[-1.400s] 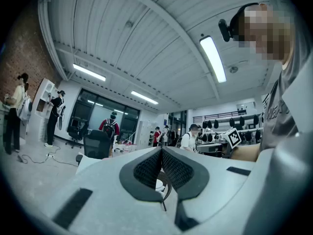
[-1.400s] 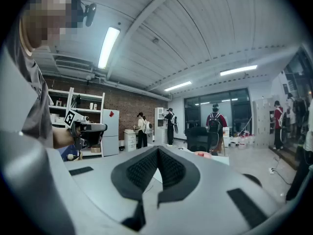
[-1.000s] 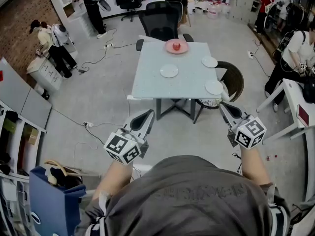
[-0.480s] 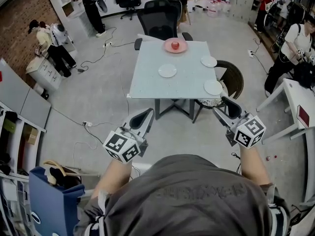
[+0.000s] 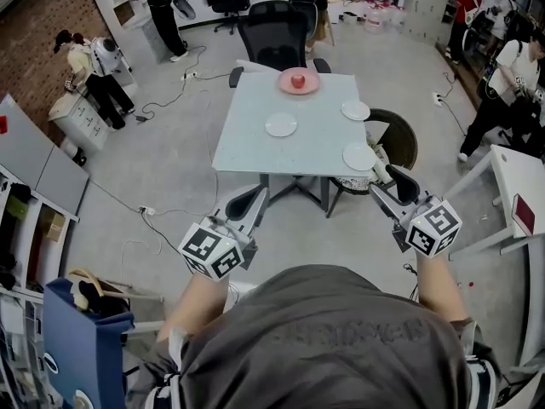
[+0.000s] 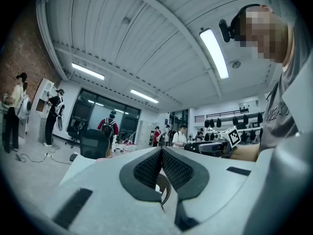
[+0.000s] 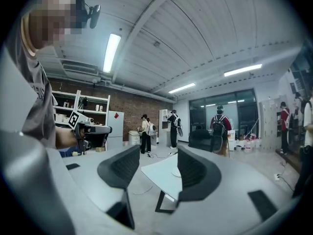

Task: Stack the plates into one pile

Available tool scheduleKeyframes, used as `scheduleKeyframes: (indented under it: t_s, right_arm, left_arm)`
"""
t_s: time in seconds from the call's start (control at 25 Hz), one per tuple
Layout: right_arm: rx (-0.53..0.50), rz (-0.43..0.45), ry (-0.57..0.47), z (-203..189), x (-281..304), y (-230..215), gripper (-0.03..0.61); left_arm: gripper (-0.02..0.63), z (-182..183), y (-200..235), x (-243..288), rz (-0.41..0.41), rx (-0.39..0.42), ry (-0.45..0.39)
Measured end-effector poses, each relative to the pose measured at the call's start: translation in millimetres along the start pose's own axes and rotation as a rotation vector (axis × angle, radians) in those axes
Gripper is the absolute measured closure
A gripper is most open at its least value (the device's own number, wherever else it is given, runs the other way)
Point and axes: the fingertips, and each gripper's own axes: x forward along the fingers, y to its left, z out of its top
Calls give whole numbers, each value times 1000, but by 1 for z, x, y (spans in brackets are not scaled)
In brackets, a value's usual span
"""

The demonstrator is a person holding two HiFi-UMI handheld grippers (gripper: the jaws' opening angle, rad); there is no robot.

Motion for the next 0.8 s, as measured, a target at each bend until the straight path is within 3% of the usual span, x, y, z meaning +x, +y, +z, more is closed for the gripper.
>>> scheduleKeyframes:
  t_s: [0.2, 0.36, 0.6, 0.8]
  right_arm:
    - [16, 13, -1, -9, 13, -26, 347]
    - [32, 13, 11, -18, 48, -40, 347]
    - [13, -31, -22, -23, 145, -67, 351]
    - [26, -102, -20, -9, 238, -95, 356]
  left_arm:
    - [607, -11, 10, 20, 18, -23, 19]
    - [607, -15, 47, 32, 22, -25, 25]
    - [607, -23, 162, 65, -20, -34, 0]
    - [607, -4, 265, 113, -106, -46, 7]
